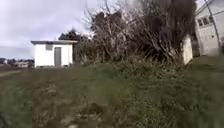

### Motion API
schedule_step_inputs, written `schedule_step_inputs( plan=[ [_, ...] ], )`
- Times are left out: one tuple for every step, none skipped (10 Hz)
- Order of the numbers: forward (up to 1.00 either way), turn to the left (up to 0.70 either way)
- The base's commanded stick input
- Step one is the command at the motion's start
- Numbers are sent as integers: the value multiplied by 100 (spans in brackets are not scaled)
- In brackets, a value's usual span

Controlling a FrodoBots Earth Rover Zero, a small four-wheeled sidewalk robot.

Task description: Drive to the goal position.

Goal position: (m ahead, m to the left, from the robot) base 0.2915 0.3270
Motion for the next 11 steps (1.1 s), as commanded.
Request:
schedule_step_inputs(
  plan=[
    [17, 0],
    [17, 0],
    [70, 6],
    [70, 16],
    [70, 27],
    [70, 34],
    [70, 35],
    [70, 34],
    [70, 32],
    [70, 30],
    [70, 31]
  ],
)
